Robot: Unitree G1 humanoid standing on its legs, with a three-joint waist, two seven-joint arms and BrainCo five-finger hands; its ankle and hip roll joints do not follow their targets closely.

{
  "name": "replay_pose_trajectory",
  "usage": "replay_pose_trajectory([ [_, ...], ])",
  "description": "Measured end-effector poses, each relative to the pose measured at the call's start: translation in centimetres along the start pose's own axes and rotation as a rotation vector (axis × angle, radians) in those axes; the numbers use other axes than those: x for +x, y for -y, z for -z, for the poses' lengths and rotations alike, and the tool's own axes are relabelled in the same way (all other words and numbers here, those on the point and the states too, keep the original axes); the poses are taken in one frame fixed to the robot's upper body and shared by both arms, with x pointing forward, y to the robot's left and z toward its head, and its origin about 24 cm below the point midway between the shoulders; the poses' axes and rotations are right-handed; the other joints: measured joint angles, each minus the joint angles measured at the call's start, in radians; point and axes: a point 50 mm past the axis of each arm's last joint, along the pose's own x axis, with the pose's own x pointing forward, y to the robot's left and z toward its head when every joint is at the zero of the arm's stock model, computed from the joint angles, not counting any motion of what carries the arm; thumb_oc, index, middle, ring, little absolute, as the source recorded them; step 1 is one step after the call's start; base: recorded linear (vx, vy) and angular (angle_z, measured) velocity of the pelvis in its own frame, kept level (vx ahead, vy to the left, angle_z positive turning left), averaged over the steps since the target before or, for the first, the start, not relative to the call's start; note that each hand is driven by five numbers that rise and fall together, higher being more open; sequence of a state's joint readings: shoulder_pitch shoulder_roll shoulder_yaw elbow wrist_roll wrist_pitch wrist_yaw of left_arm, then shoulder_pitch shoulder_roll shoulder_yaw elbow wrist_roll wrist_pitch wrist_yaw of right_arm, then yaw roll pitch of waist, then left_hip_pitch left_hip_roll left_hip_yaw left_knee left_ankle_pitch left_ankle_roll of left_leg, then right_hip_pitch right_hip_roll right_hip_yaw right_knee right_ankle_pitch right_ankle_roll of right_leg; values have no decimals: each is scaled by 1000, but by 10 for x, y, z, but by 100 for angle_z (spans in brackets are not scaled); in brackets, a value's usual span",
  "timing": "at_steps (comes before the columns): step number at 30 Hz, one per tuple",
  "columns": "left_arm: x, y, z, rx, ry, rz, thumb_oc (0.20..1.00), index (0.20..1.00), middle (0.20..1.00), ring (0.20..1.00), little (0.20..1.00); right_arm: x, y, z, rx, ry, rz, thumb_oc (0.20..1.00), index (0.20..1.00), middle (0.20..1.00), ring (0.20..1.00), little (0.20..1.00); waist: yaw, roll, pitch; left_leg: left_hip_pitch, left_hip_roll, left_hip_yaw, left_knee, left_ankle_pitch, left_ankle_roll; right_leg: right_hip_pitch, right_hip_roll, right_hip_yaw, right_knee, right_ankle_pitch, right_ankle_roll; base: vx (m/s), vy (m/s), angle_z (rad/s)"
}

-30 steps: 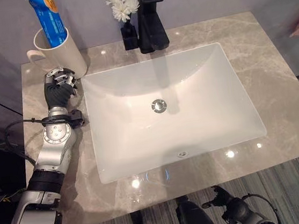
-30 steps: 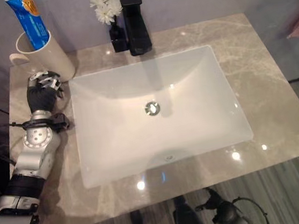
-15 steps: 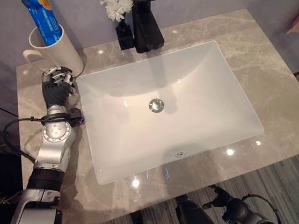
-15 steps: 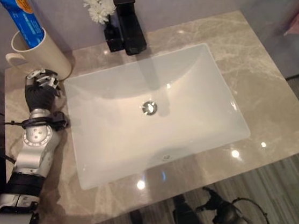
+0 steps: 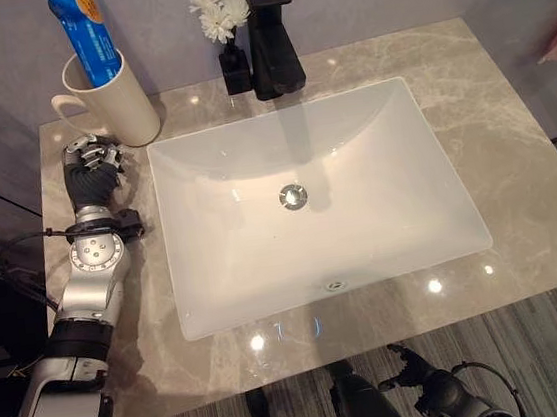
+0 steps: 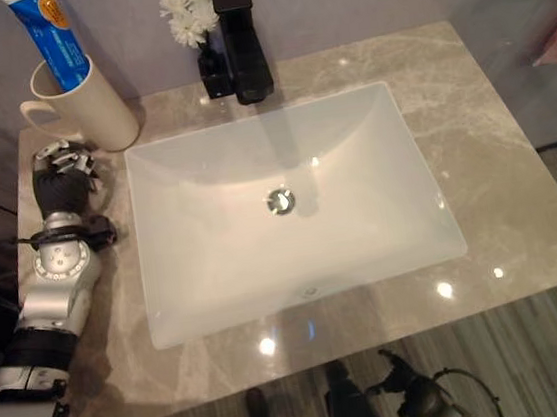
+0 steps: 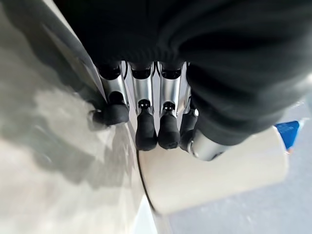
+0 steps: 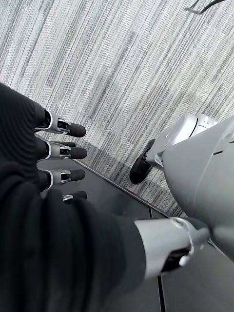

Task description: Put brush and paste in cup on sink, flatten towel.

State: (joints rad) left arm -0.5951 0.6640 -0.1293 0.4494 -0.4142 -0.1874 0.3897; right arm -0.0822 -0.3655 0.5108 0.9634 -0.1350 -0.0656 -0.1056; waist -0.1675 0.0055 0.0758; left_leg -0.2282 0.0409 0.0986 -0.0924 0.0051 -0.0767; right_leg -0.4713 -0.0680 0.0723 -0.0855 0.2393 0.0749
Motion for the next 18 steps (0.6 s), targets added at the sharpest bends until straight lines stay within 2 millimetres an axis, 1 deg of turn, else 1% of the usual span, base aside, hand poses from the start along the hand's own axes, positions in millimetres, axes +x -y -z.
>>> replay_pose_trajectory([
  [6, 7, -4, -1, 16, -10, -21, 200, 200, 200, 200, 200, 0, 0, 0, -1, -1, -1, 1000, 1000, 1000, 1000, 1000, -8, -1, -1, 0, 1, 1, 0, 0, 0, -1, 2, 1, 0, -1, 1, 0, 0, 0],
  [7, 11, -5, -3, 28, -14, -34, 200, 200, 200, 200, 200, 0, -1, 1, -1, -2, -2, 1000, 1000, 1000, 1000, 1000, -10, -4, -2, -3, 1, 3, 0, 0, 0, -4, 3, 2, 0, -1, 1, -26, -30, -7],
  [8, 16, -10, -6, 49, -13, -58, 200, 200, 200, 200, 200, 0, -1, 1, 0, -3, -2, 1000, 1000, 1000, 1000, 1000, -14, -9, -9, -13, 1, 9, 0, 0, 0, -17, 3, 5, 0, 0, 1, -23, -28, -8],
  [12, 21, -11, -8, 59, -8, -75, 200, 200, 200, 200, 200, -2, -4, 8, 1, -25, -10, 1000, 1000, 1000, 1000, 1000, -16, -14, -15, -20, 2, 14, 0, 0, -1, -26, 6, 6, 0, 4, -2, -6, -10, -3],
  [14, 29, -17, -12, 126, -5, -89, 200, 200, 200, 200, 200, -3, -6, 11, 3, -35, -16, 1000, 1000, 1000, 1000, 1000, -19, -25, -22, -24, 3, 21, 0, 0, -2, -34, 9, 14, 0, 4, -2, -3, -16, -8],
  [16, 30, -21, -11, 148, -5, -99, 200, 200, 200, 200, 200, -4, -7, 14, 4, -44, -17, 1000, 1000, 1000, 1000, 1000, -34, -29, -24, -26, 3, 23, 0, 0, -2, -37, 11, 15, 0, 5, -2, -2, -14, -2],
  [18, 37, -23, -18, 178, 10, -114, 200, 200, 200, 200, 200, -6, -10, 17, 8, -51, -26, 1000, 1000, 1000, 1000, 1000, -37, -41, -32, -40, 3, 29, 0, 1, -3, -54, 12, 26, 0, 8, -2, 0, -16, -7],
])
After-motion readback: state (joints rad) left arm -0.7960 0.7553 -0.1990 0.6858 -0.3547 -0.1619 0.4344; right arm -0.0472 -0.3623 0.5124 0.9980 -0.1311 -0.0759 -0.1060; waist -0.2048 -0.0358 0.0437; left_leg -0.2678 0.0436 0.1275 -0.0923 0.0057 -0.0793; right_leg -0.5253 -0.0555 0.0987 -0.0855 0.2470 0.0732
